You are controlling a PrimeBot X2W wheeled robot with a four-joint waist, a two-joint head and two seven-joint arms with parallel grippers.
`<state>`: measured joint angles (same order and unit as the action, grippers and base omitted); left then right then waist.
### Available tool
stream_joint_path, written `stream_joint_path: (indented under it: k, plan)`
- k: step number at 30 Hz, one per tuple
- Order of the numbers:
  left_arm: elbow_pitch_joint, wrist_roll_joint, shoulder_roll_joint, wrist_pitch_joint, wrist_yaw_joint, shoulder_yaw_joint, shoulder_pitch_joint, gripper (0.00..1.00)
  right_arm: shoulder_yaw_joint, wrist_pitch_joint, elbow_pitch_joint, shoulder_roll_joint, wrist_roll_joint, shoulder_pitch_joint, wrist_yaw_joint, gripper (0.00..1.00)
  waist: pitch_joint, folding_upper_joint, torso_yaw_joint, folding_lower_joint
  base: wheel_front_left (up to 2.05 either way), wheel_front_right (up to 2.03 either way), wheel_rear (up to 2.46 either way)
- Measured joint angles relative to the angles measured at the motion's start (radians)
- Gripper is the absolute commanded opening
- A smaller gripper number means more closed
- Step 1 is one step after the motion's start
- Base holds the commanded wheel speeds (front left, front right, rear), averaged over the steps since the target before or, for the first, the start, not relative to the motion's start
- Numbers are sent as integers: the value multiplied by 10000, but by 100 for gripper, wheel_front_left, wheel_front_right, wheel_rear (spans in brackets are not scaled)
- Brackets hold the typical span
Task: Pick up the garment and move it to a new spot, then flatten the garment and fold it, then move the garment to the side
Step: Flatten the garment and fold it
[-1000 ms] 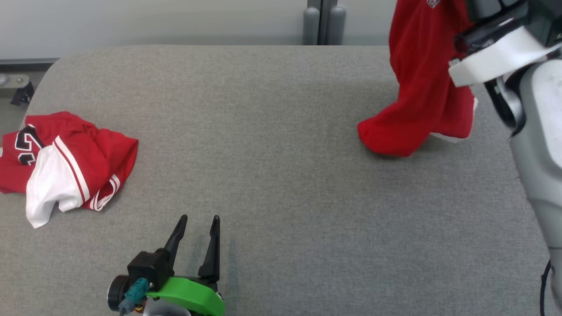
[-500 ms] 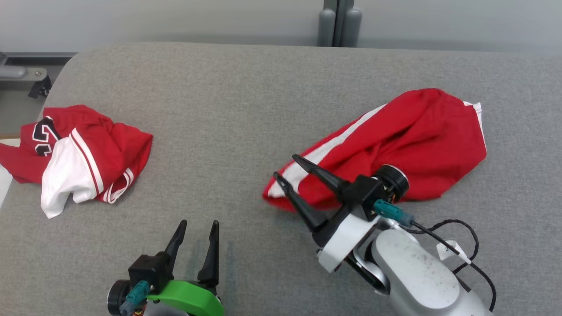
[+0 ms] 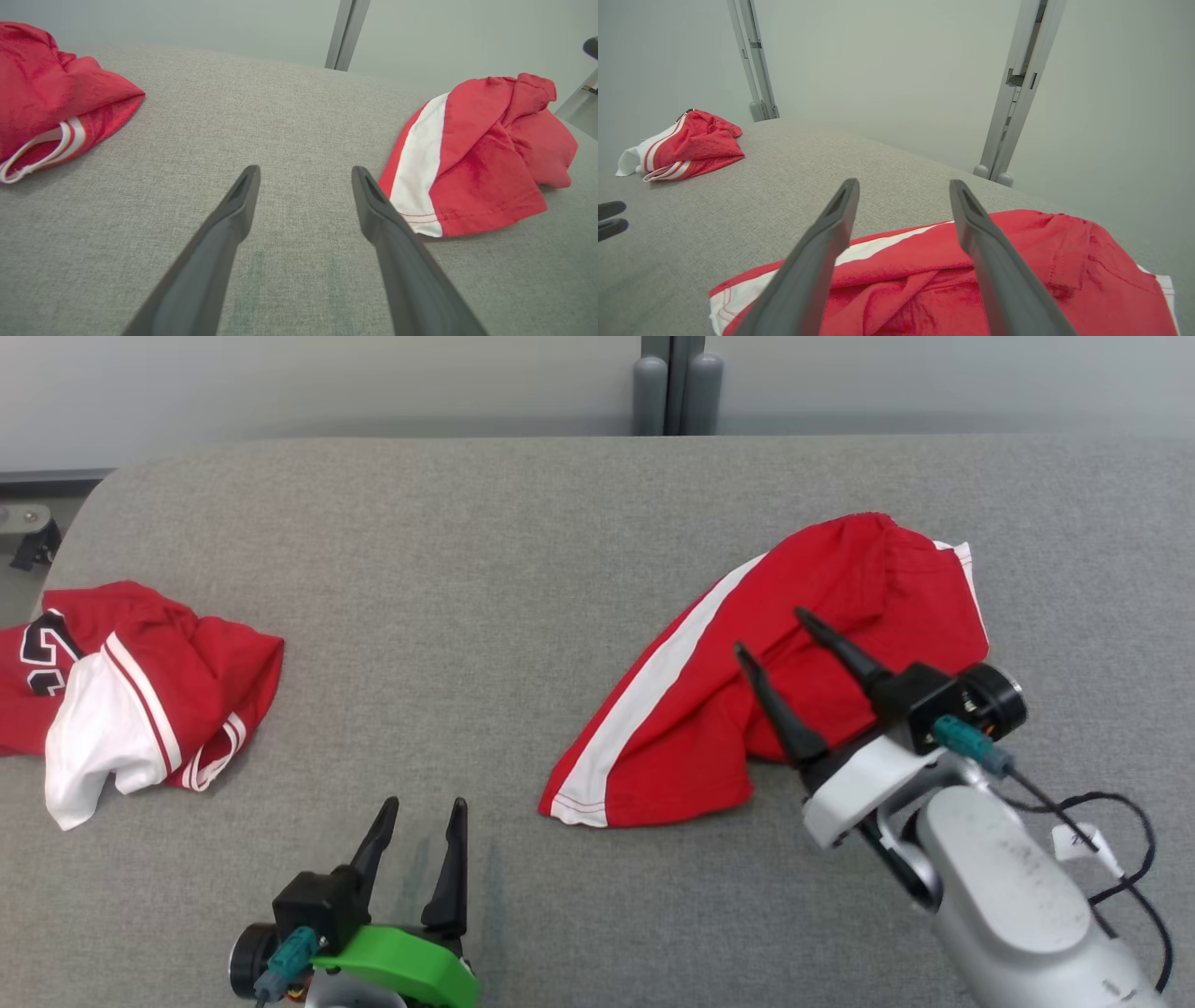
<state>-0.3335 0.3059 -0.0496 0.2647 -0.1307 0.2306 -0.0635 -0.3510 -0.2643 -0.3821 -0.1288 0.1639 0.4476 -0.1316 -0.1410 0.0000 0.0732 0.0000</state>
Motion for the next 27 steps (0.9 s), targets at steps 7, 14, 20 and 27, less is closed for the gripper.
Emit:
stream_joint_path:
  k: [7, 14, 20, 27]
  plan:
    - [146, 69, 4, 0, 0, 318, -450, 100, 583, 368, -1812, -1064, -355, 2198, 0, 100, -502, 0, 122, 0, 0, 0, 0]
    - [182, 169, -2, 0, 0, 506, -860, 100, 125, 1567, -3336, -1764, -487, 4747, 0, 100, -1202, 0, 472, 0, 0, 0, 0]
    - [207, 297, -2, 0, 0, 663, -1169, 100, -332, 2583, -4893, -2169, -234, 5778, 0, 100, -1765, 0, 858, 0, 0, 0, 0]
    - [251, 399, 0, 0, 0, 734, -1368, 100, -853, 3450, -6230, -2357, 913, 5557, 0, 100, -2250, 0, 1204, 0, 0, 0, 0]
